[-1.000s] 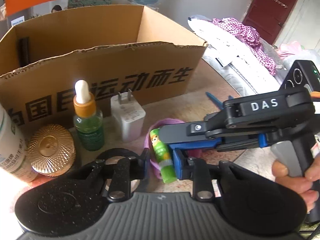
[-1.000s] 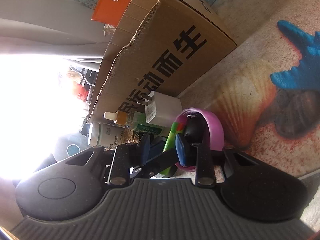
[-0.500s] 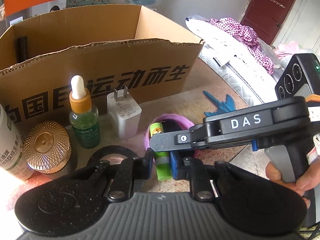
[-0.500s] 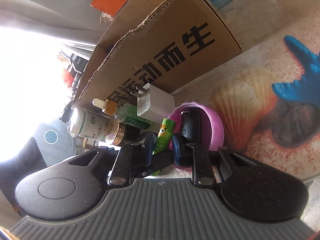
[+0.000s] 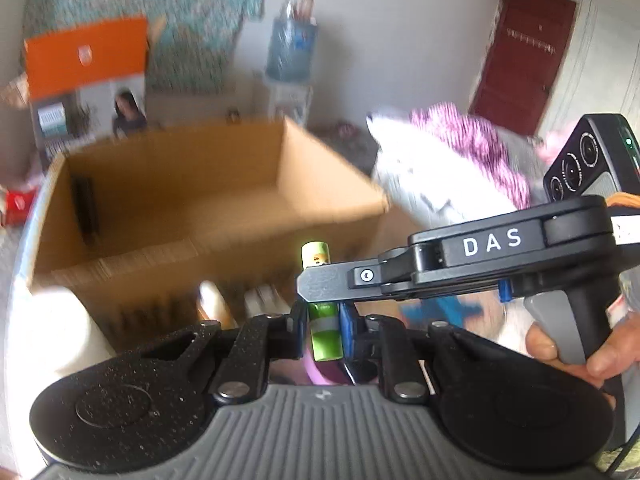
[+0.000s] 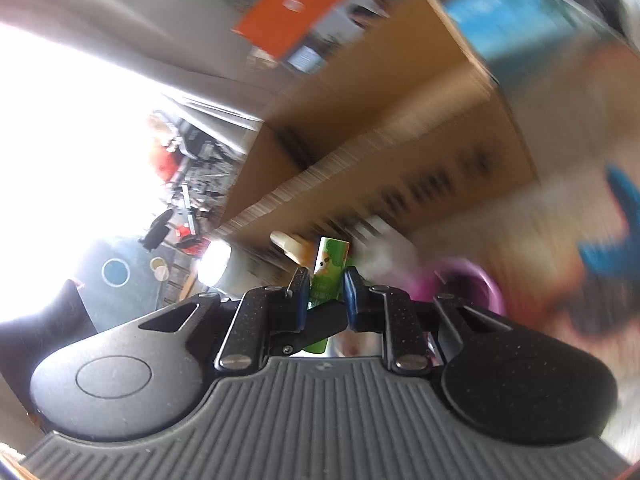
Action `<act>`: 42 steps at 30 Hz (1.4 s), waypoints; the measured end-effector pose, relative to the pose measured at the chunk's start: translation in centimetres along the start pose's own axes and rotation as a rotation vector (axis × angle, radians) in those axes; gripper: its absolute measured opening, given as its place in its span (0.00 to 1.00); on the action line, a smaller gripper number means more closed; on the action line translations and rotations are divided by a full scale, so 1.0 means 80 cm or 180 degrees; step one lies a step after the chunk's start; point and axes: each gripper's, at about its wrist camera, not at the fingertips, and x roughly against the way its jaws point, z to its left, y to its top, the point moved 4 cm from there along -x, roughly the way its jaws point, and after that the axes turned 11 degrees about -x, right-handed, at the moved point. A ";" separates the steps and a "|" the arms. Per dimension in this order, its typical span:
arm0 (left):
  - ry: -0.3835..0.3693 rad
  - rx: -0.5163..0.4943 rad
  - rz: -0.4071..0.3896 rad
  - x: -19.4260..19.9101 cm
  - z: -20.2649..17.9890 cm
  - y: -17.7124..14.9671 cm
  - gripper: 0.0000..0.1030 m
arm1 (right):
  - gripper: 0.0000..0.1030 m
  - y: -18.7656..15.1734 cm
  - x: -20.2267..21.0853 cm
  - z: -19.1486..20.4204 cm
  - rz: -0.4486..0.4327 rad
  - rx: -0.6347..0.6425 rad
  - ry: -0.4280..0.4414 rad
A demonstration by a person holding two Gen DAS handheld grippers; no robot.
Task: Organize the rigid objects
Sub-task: 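Lower the glue stick into the cardboard box and open the right gripper, then grasp the black item in the pink bowl with the right gripper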
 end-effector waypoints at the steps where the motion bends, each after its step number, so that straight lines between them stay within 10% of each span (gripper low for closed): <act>1: 0.0030 0.0007 -0.0042 0.007 0.007 0.010 0.17 | 0.17 0.010 -0.003 0.015 -0.0005 0.0090 0.0059; 8: 0.0366 0.0192 -0.0094 0.016 0.087 0.065 0.17 | 0.17 0.089 -0.072 0.092 0.0167 0.0499 0.0307; 19: 0.0563 0.0674 0.0638 -0.062 0.197 0.035 0.17 | 0.16 0.137 -0.254 0.071 0.1142 -0.0018 0.0018; 25: 0.0725 0.0685 0.0598 -0.050 0.196 0.028 0.43 | 0.19 0.135 -0.325 0.068 0.1530 -0.0126 -0.0228; 42: 0.0763 0.0546 0.0014 0.029 0.155 0.051 0.58 | 0.33 0.153 -0.254 0.075 0.0971 -0.0219 0.0076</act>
